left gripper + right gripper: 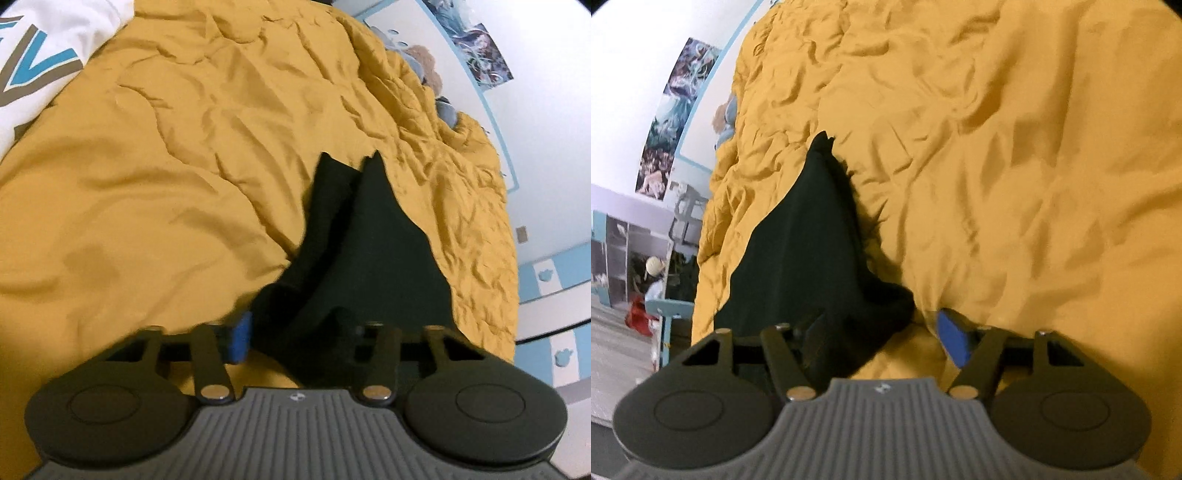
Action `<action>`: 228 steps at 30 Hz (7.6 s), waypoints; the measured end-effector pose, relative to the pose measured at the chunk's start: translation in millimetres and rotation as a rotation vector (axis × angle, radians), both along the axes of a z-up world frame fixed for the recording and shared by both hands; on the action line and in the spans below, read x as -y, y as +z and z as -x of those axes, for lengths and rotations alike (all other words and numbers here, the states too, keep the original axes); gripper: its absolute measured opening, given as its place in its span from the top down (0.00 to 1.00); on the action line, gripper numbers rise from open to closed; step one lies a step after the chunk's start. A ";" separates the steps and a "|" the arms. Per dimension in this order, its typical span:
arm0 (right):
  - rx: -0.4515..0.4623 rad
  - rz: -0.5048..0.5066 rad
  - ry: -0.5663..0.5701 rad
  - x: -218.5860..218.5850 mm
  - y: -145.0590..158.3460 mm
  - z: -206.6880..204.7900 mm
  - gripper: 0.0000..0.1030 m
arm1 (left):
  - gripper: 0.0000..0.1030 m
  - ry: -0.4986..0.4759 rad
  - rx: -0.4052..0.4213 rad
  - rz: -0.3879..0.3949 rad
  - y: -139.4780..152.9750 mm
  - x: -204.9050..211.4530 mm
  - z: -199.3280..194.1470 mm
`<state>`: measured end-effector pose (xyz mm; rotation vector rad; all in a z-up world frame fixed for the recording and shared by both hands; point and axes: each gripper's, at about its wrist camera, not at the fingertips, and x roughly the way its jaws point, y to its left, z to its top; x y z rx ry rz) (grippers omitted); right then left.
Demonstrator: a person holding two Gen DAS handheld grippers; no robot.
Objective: Fold small clothes
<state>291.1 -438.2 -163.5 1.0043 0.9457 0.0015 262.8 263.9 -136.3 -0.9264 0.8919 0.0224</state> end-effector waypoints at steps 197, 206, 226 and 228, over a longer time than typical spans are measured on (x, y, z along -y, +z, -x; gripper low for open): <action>0.256 0.628 0.725 -314.3 10.8 -24.2 1.00 | 0.88 -0.153 -0.042 -0.255 5.3 16.0 26.4; 0.199 0.571 0.736 -306.4 -0.2 -34.7 1.00 | 0.85 -0.143 -0.095 -0.260 -4.0 19.7 25.5; 0.229 0.633 0.650 -250.5 38.0 -26.2 1.00 | 0.57 -0.083 -0.050 -0.283 67.9 7.4 38.0; 0.244 0.631 0.635 -250.3 42.2 -32.1 1.00 | 0.51 -0.083 0.006 -0.274 76.1 6.1 32.8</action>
